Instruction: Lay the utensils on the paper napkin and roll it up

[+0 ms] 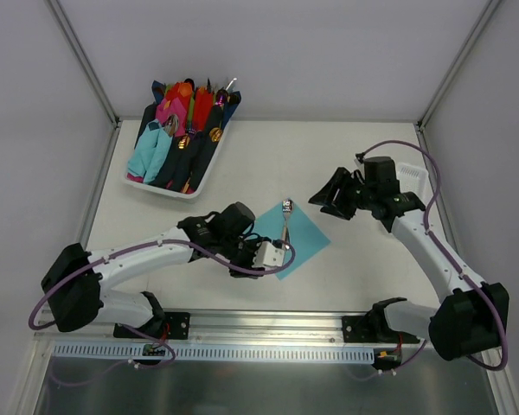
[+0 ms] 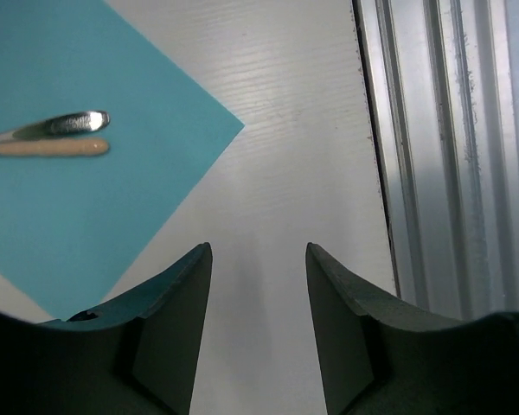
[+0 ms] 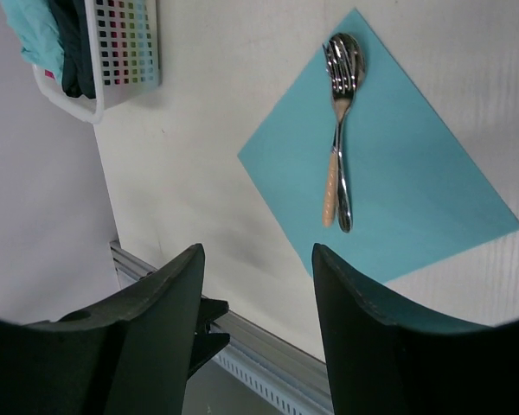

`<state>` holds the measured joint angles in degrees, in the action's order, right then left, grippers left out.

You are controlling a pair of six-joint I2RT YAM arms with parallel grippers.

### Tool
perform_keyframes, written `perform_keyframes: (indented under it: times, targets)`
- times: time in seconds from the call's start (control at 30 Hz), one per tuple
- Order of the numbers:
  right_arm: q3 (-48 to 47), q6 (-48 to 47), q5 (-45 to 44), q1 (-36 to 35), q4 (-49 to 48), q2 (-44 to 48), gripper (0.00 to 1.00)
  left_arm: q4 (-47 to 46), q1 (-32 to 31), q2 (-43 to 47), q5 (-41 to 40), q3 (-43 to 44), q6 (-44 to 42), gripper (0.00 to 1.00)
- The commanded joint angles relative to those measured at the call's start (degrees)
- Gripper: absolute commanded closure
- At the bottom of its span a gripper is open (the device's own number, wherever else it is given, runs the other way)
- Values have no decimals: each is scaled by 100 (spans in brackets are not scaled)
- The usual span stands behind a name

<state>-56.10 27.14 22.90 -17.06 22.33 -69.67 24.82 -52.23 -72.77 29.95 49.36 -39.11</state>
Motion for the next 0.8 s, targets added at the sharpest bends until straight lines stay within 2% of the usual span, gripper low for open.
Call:
perform_keyframes:
  times: [0.0,0.2,0.4,0.77]
  targets:
    - [343,81,408,246,35,409,44,-768,-287,-500,-210,82,-817,53]
    - [661,-6,637,510,70,656,43,-1014,-393,-1326,107,398,-1002,61]
    - [749,-147,812,695,140,700,43,-1216,-516,-1845,81,592,-1063,69]
    - [890,-349,1129,985,132,595,43,-1295,-771,-2451,-86,881,-1002,73]
